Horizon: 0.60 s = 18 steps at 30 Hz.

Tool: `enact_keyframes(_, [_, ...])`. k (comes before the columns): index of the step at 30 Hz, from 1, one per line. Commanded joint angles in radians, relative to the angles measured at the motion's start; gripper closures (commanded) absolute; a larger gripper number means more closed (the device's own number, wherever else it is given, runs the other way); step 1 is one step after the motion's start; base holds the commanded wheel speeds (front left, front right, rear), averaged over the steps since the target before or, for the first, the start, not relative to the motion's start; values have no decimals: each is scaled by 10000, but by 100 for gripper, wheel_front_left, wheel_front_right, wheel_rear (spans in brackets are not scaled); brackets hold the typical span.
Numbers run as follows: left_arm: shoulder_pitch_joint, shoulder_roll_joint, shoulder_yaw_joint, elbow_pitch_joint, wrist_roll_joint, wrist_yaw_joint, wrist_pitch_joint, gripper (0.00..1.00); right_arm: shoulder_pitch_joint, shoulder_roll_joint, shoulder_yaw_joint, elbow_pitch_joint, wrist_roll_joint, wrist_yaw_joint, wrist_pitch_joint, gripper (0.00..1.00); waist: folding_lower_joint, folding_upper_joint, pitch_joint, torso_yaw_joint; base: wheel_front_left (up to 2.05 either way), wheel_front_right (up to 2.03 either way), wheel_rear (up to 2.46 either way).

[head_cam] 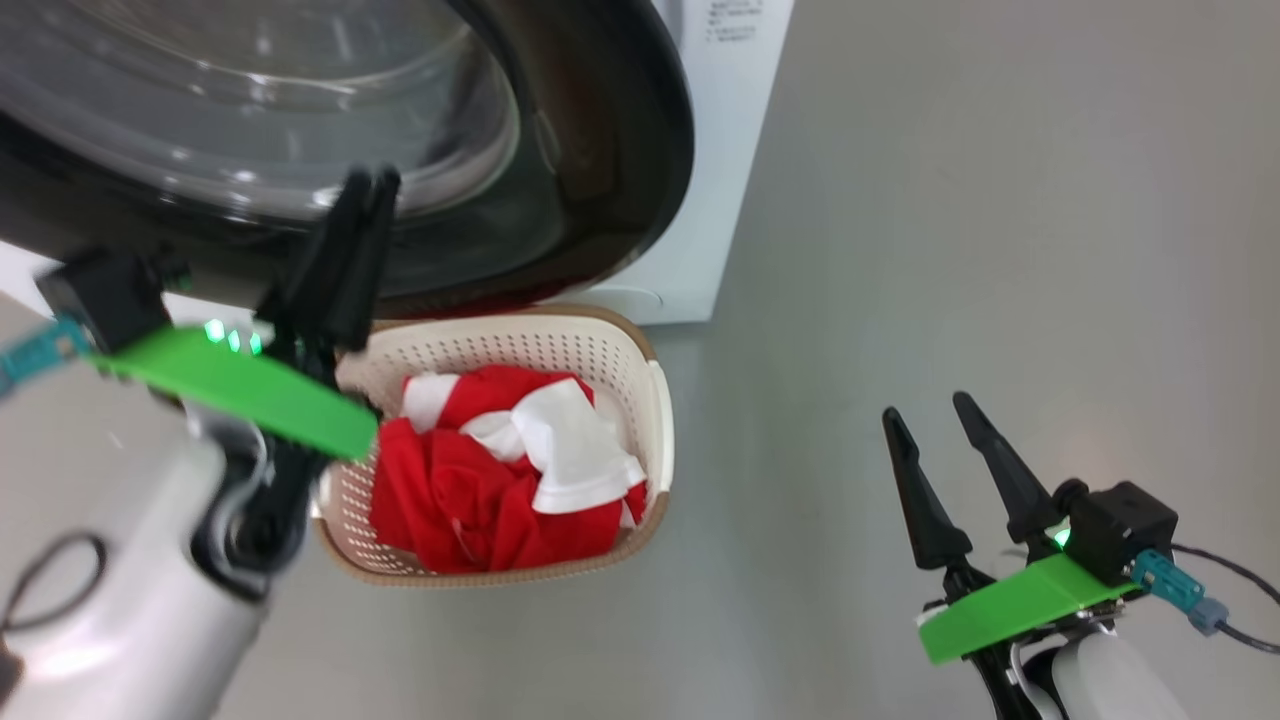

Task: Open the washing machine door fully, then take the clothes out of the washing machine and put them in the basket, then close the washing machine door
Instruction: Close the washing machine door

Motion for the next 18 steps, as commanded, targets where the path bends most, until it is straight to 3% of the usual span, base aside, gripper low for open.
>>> enact_keyframes(1, [291, 272, 546, -255, 189, -56, -80, 51, 162, 3, 138, -176, -129, 62, -63, 0, 0, -1, -404, 306, 0, 0, 0])
enact_keyframes(5, [1320, 113, 912, -270, 615, -56, -80, 26, 449, 3, 37, -111, -260, 62, -63, 0, 0, -1, -804, 489, 0, 0, 0])
enact_keyframes(9, [2288, -43, 1435, -273, 999, -56, -80, 8, 756, 3, -82, -64, -358, 62, -63, 0, 0, -1, -1170, 635, 0, 0, 0])
enact_keyframes(12, [3009, -101, 1756, -259, 1318, -56, -80, 0, 1003, 3, -172, -48, -420, 62, -63, 0, 0, -1, -1425, 709, 0, 0, 0])
enact_keyframes(18, [4289, -193, 2498, -246, 2051, -56, -80, 0, 1452, 3, -366, -54, -524, 62, -63, 0, 0, -1, -1792, 775, 0, 0, 0])
